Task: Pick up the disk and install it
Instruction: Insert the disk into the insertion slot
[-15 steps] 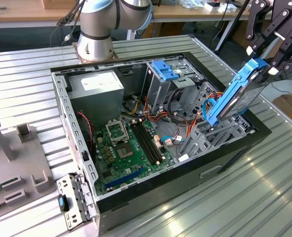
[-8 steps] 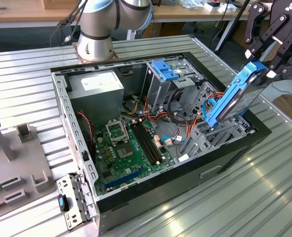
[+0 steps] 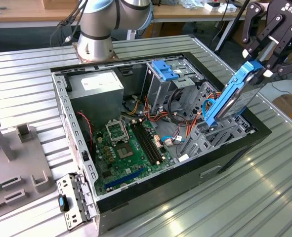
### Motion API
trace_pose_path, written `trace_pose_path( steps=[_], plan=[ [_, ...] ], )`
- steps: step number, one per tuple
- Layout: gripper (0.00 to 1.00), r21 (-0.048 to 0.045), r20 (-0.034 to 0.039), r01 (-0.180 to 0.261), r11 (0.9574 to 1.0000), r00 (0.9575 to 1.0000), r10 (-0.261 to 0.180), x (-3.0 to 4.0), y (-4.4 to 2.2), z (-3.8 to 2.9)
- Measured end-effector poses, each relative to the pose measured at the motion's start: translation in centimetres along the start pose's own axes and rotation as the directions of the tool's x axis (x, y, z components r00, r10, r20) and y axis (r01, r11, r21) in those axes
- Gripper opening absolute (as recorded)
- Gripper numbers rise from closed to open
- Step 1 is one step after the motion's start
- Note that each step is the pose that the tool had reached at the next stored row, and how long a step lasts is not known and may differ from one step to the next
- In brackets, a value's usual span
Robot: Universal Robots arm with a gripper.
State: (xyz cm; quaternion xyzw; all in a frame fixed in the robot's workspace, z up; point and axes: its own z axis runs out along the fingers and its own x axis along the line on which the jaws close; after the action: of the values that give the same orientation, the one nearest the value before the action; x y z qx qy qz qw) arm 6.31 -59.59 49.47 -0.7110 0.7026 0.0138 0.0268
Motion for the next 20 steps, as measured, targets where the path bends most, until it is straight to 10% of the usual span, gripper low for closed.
trace_pose_path(
  steps=[20],
  plan=[
    [0.37,0.0,-0.0001,-0.001,1.0,1.0,0.001,0.07,-0.45,1.69]
  ],
)
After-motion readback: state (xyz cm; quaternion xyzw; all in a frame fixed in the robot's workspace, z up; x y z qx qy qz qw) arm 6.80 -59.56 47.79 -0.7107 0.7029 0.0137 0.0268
